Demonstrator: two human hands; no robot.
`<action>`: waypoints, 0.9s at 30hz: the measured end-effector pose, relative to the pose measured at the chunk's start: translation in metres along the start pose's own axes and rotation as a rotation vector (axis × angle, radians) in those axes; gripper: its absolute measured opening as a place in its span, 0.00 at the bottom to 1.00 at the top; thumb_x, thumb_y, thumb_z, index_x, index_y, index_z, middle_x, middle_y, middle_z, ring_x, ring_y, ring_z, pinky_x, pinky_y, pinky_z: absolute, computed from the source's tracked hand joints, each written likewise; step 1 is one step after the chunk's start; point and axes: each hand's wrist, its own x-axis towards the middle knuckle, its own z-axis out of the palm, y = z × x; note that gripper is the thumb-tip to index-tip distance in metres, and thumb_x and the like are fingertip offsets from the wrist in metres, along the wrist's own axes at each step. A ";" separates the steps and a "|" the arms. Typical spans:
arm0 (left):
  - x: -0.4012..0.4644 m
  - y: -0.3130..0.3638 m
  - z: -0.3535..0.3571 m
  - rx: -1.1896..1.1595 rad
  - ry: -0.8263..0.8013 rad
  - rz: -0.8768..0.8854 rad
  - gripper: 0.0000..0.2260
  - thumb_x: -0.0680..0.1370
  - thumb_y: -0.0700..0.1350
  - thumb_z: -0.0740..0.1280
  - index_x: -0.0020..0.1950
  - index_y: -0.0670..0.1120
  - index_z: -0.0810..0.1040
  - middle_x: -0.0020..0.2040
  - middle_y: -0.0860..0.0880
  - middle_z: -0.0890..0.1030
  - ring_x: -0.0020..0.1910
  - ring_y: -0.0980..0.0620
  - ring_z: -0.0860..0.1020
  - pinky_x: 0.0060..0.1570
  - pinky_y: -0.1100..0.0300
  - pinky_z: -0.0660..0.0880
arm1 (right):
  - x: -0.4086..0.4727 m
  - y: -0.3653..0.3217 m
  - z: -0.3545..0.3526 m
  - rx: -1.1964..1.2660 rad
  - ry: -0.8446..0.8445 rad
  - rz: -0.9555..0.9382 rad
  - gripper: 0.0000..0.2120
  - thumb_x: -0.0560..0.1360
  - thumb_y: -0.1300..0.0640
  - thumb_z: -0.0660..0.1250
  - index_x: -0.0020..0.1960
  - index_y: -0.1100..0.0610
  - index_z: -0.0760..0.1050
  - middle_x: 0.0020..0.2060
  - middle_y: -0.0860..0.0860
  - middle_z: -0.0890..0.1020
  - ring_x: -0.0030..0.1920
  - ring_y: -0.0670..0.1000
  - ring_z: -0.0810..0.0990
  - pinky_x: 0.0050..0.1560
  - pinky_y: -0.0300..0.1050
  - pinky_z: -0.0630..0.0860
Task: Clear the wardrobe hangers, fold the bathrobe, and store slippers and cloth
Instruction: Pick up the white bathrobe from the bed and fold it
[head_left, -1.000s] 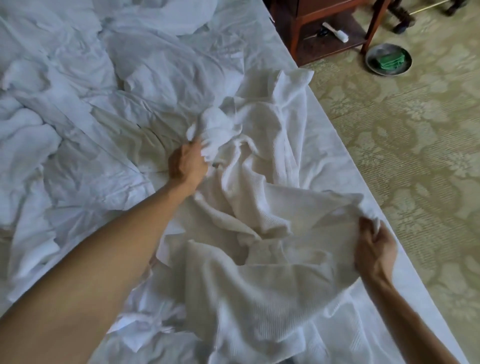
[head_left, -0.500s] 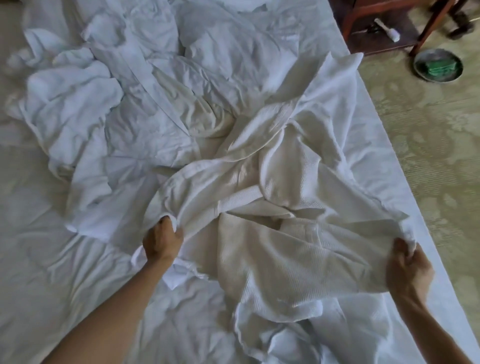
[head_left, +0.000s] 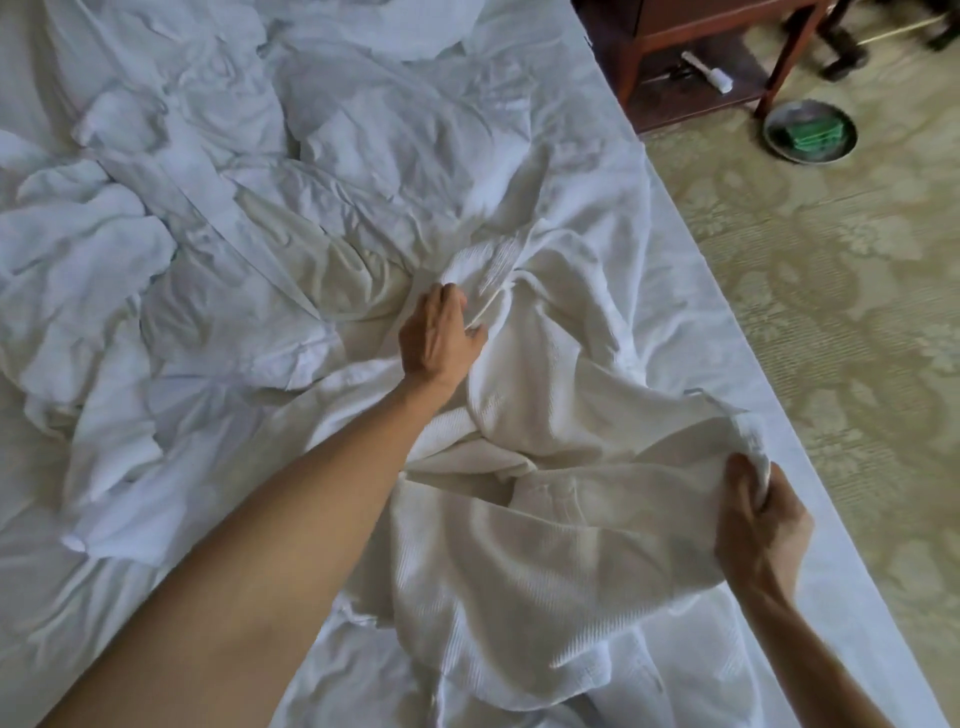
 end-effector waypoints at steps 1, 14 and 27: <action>0.013 0.007 0.012 0.060 -0.031 0.019 0.18 0.73 0.52 0.74 0.55 0.44 0.74 0.54 0.45 0.78 0.54 0.43 0.77 0.46 0.50 0.73 | 0.002 0.002 0.002 0.002 -0.003 0.002 0.21 0.81 0.53 0.62 0.34 0.61 0.60 0.28 0.53 0.63 0.30 0.52 0.61 0.31 0.50 0.64; -0.044 -0.056 0.001 0.011 0.031 0.352 0.03 0.68 0.37 0.64 0.38 0.44 0.72 0.32 0.43 0.76 0.28 0.40 0.75 0.27 0.58 0.65 | 0.008 -0.006 0.013 0.036 -0.081 -0.033 0.19 0.82 0.56 0.61 0.35 0.61 0.60 0.29 0.52 0.64 0.30 0.50 0.62 0.30 0.49 0.63; -0.246 -0.165 -0.036 0.040 -0.155 0.466 0.05 0.66 0.47 0.63 0.37 0.47 0.74 0.35 0.50 0.75 0.28 0.46 0.76 0.25 0.58 0.68 | -0.068 0.027 -0.007 -0.079 -0.192 -0.130 0.17 0.79 0.50 0.61 0.32 0.49 0.64 0.26 0.50 0.64 0.29 0.51 0.63 0.29 0.45 0.62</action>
